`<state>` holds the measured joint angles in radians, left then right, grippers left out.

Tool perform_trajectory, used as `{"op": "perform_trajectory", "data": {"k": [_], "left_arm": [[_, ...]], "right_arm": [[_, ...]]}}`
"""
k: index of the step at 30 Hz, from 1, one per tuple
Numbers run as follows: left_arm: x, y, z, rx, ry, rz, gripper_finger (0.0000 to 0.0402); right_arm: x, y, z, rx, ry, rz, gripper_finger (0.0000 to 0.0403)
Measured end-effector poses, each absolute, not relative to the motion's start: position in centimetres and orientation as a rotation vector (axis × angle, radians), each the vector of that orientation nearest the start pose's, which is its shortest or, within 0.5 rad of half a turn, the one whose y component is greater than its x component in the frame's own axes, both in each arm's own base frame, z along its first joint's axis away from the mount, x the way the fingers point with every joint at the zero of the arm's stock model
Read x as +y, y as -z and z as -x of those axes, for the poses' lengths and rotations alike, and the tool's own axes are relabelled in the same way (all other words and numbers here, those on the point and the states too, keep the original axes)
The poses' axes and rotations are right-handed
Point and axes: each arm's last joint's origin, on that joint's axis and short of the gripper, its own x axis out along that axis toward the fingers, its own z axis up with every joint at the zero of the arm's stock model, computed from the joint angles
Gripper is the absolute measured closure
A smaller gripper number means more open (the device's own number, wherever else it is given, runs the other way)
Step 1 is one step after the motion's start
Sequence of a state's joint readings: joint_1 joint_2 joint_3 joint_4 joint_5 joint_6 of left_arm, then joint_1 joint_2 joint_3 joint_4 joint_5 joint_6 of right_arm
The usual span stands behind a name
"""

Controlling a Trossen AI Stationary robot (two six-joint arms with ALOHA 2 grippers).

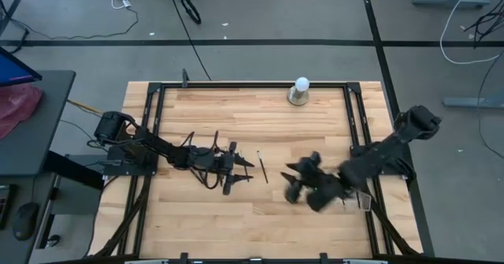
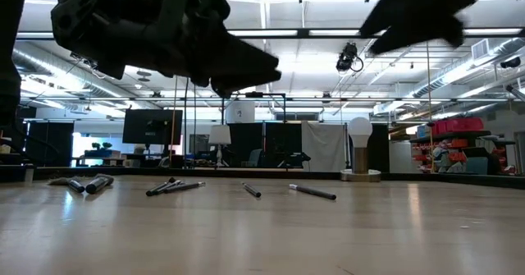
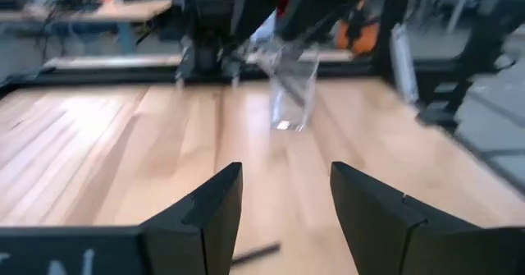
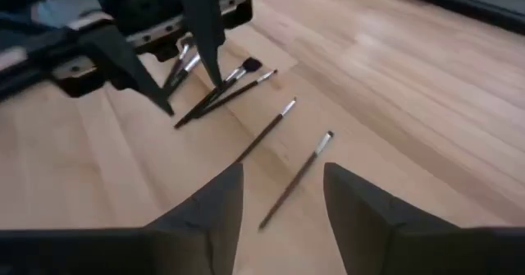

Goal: Put items in baskets/containers
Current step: Put the black eyeshadow brush into the transparent organizer

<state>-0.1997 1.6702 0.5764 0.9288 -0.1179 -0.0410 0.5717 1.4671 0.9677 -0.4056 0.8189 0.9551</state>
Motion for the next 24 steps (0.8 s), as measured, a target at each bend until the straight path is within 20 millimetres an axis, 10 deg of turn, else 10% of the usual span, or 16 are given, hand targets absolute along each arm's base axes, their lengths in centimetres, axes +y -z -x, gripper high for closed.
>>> {"op": "perform_trajectory", "data": {"k": [12, 24], "left_arm": [[-5.1, -18.1, -28.1, 0.306, -0.080, -0.031, 0.0209], [-5.2, -18.0, -28.1, 0.309, -0.085, -0.036, 0.0209]], "right_arm": [[8.2, -13.3, -32.3, 0.542, 0.557, -0.216, 0.0186], [8.0, -7.7, -32.8, 0.682, 0.550, -0.224, 0.0248]]}}
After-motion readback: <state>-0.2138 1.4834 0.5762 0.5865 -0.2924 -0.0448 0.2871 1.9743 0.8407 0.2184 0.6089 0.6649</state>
